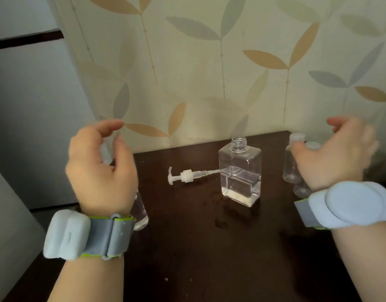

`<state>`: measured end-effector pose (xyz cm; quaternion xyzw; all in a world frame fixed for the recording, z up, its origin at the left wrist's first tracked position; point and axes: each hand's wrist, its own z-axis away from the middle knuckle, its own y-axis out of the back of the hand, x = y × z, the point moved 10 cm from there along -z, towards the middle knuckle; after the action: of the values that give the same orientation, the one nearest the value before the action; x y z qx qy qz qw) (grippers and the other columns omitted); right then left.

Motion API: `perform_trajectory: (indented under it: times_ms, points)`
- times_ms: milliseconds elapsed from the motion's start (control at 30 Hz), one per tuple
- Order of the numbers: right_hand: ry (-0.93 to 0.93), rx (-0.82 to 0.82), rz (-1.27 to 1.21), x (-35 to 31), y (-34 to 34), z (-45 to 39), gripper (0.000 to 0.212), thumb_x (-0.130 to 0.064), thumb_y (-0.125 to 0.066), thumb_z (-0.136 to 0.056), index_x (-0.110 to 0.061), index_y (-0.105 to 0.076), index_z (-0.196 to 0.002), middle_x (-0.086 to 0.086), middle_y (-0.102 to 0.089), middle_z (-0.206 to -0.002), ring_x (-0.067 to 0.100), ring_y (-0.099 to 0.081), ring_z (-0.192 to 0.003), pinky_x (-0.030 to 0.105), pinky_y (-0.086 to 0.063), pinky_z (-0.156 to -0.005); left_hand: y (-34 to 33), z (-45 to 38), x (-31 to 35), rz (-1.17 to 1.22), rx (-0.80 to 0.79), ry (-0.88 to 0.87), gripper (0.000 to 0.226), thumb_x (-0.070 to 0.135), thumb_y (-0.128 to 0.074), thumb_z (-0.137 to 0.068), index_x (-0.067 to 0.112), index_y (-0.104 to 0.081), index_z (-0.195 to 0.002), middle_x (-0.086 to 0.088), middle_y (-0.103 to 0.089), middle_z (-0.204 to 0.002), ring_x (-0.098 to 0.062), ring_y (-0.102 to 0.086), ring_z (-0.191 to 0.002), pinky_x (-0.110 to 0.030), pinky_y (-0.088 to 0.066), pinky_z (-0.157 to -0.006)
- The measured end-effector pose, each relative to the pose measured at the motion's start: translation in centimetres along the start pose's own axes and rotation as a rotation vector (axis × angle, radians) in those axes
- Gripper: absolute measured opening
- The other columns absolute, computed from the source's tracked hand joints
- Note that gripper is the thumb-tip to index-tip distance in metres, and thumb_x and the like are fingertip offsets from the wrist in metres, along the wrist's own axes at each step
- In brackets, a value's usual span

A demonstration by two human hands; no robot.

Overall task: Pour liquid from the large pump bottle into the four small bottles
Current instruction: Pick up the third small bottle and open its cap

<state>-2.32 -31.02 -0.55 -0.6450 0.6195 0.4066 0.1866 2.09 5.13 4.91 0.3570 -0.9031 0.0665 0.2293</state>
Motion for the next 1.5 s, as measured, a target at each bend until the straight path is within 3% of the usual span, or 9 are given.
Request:
perform_trajectory:
  times_ms: [100,233,633,767,900,1000,1133,1333,1500]
  points:
    - [-0.147,-0.077,0.125,1.6,-1.0,-0.1,0.069,-0.017,-0.076,-0.064,-0.005,-0.04,-0.121,0.022,-0.039,-0.127,0.039,-0.034,-0.117,0.049,-0.033,-0.087,-2.0,1.4,3.4,0.064,-0.164,-0.142,0.019,0.014,-0.046,-0.084,0.016,-0.06,-0.097,0.005,-0.058,-0.092,-0.012,-0.056,-0.089,-0.002,-0.035,-0.078]
    - [-0.224,-0.228,0.143,2.6,-2.4,0.7,0.082,-0.008,-0.078,-0.06,-0.003,-0.03,-0.127,0.024,-0.036,-0.128,0.038,-0.031,-0.118,0.048,-0.032,-0.091,-4.4,3.0,5.6,0.124,-0.342,-0.236,0.022,0.015,-0.045,-0.083,0.007,-0.062,-0.095,0.009,-0.055,-0.091,-0.008,-0.054,-0.086,-0.007,-0.037,-0.078]
    - [-0.266,-0.444,0.227,2.6,-3.8,1.0,0.057,-0.006,-0.063,-0.081,0.011,-0.027,-0.122,0.032,-0.046,-0.117,0.046,-0.047,-0.106,0.045,-0.038,-0.085,-7.3,4.9,4.3,0.142,-0.519,-0.147,0.019,0.005,-0.052,-0.078,0.005,-0.065,-0.092,0.013,-0.053,-0.08,0.0,-0.051,-0.077,-0.002,-0.037,-0.071]
    - [-0.173,-0.36,0.09,0.6,-2.3,0.7,0.052,-0.017,-0.065,-0.08,0.005,-0.032,-0.114,0.023,-0.049,-0.099,0.042,-0.05,-0.095,0.05,-0.039,-0.085,-7.8,5.3,4.2,0.144,-0.543,-0.149,0.019,0.007,-0.052,-0.079,0.005,-0.065,-0.093,0.01,-0.056,-0.081,-0.003,-0.052,-0.078,0.0,-0.037,-0.07]
    - [-0.017,-0.25,-0.095,-1.9,-0.4,0.8,0.041,-0.024,-0.067,-0.075,-0.009,-0.037,-0.099,-0.004,-0.035,-0.067,0.01,-0.034,-0.055,0.027,-0.026,-0.049,-8.3,5.7,4.0,0.142,-0.575,-0.133,0.019,0.01,-0.052,-0.081,0.006,-0.066,-0.093,0.006,-0.059,-0.081,-0.005,-0.054,-0.08,-0.002,-0.037,-0.068]
    - [0.119,-0.257,-0.242,-4.4,0.2,1.9,0.036,-0.027,-0.065,-0.068,-0.013,-0.04,-0.089,-0.009,-0.043,-0.064,0.006,-0.041,-0.056,0.021,-0.029,-0.048,-8.4,5.8,4.2,0.146,-0.581,-0.151,0.018,0.012,-0.052,-0.082,0.005,-0.066,-0.092,0.008,-0.058,-0.081,-0.004,-0.053,-0.08,-0.002,-0.037,-0.069]
    - [0.352,-0.455,-0.39,-8.0,-0.8,4.8,0.03,-0.029,-0.063,-0.061,-0.009,-0.048,-0.078,-0.001,-0.055,-0.059,0.015,-0.052,-0.052,0.025,-0.041,-0.048,-8.3,5.9,4.3,0.193,-0.6,-0.14,0.021,0.021,-0.051,-0.086,0.007,-0.066,-0.093,0.015,-0.056,-0.079,0.0,-0.053,-0.076,-0.002,-0.038,-0.066]
    - [0.617,-0.935,-0.409,-11.1,-4.6,10.8,0.033,-0.039,-0.069,-0.059,-0.032,-0.044,-0.079,-0.012,-0.055,-0.06,0.0,-0.056,-0.063,0.011,-0.042,-0.056,-7.8,6.0,6.0,0.41,-0.701,-0.153,0.021,0.043,-0.047,-0.083,0.031,-0.052,-0.099,0.011,-0.06,-0.081,-0.004,-0.058,-0.073,-0.014,-0.046,-0.068]
    - [0.617,-0.999,-0.411,-10.8,-5.8,11.8,0.037,-0.044,-0.068,-0.054,-0.025,-0.045,-0.077,-0.018,-0.049,-0.054,-0.007,-0.054,-0.06,0.01,-0.039,-0.054,-7.9,6.5,7.0,0.325,-0.731,-0.258,0.02,0.038,-0.057,-0.077,0.026,-0.061,-0.092,-0.001,-0.062,-0.074,-0.012,-0.057,-0.068,-0.022,-0.046,-0.063]
